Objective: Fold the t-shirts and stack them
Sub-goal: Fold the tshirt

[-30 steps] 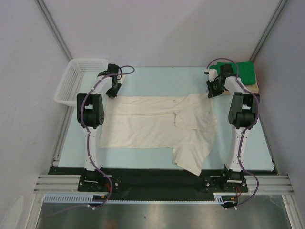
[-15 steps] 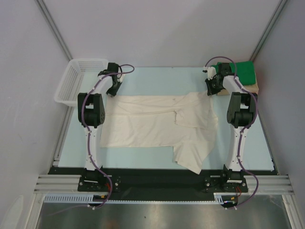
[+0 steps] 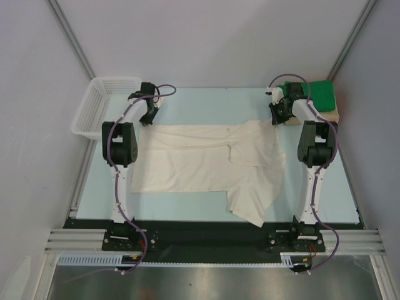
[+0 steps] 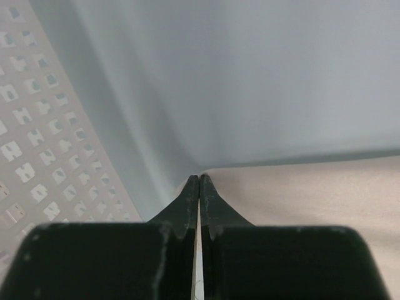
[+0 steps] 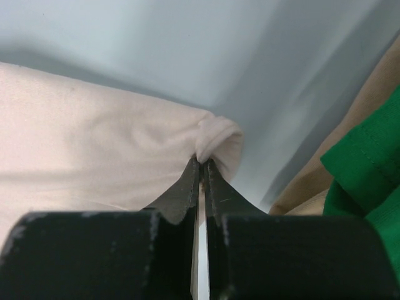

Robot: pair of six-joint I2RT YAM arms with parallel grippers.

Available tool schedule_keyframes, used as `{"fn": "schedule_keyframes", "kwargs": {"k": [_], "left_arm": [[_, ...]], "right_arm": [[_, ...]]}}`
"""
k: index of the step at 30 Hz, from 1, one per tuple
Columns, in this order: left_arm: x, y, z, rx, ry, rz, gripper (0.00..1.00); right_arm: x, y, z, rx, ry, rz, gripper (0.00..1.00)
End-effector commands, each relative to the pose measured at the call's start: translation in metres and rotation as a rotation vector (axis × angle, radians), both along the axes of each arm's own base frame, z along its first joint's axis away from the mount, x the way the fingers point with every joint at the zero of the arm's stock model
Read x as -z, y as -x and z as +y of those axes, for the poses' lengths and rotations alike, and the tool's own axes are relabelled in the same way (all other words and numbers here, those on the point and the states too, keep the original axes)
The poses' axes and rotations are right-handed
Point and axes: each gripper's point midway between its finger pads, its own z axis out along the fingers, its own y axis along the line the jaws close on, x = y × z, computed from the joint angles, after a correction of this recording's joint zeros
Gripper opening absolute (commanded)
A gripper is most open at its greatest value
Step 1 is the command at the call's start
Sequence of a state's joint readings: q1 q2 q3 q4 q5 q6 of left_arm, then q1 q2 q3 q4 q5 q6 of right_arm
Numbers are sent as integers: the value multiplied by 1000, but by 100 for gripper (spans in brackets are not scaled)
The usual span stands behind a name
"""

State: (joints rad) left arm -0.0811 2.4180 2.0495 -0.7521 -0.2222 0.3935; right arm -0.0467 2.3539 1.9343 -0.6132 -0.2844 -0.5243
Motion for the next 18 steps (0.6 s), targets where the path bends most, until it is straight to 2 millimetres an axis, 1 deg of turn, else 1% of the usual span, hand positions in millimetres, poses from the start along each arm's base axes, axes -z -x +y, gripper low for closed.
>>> {"fn": "schedule_keyframes", "kwargs": {"k": [1, 2, 5, 6, 7, 8, 9, 10, 11, 12, 13, 14, 15, 16, 18], "left_arm": [[24, 5, 17, -16, 13, 57, 0], [24, 4, 17, -17, 12, 52, 0], [19, -9, 20, -16, -5, 19, 0], [9, -21, 21, -17, -13, -16, 0], [16, -23, 23, -19, -20, -3, 1], [4, -34, 25, -24, -27, -43, 0], [2, -38, 27, -28, -31, -55, 0], [6, -42, 29, -27, -36, -57, 0], [-4, -51, 30, -27, -40, -90, 1], [-5, -55, 29, -26, -40, -99, 0], [-7, -58, 29, -25, -41, -105, 0], [-5, -60, 29, -25, -41, -110, 0], [-10, -65, 30, -27, -42, -130, 0], [-11, -67, 30, -24, -46, -137, 1], [-11, -70, 31, -26, -53, -150, 0]], "right_arm": [[12, -1, -12, 12, 62, -5, 0], [12, -3, -12, 13, 68, -11, 0], [10, -9, -16, 25, 81, -28, 0], [12, -11, -16, 26, 82, -28, 0], [11, -14, -17, 30, 83, -35, 0], [11, -16, -17, 31, 82, -41, 0], [9, -22, -17, 32, 81, -53, 0], [8, -25, -17, 34, 80, -60, 0], [10, -27, -17, 32, 80, -63, 0], [4, -35, -16, 36, 80, -87, 0], [8, -38, -16, 36, 81, -88, 0], [6, -43, -14, 32, 82, -104, 0], [3, -48, -13, 37, 85, -120, 0], [0, -58, -12, 39, 86, -146, 0], [-3, -67, -3, 26, 89, -172, 0]]}}
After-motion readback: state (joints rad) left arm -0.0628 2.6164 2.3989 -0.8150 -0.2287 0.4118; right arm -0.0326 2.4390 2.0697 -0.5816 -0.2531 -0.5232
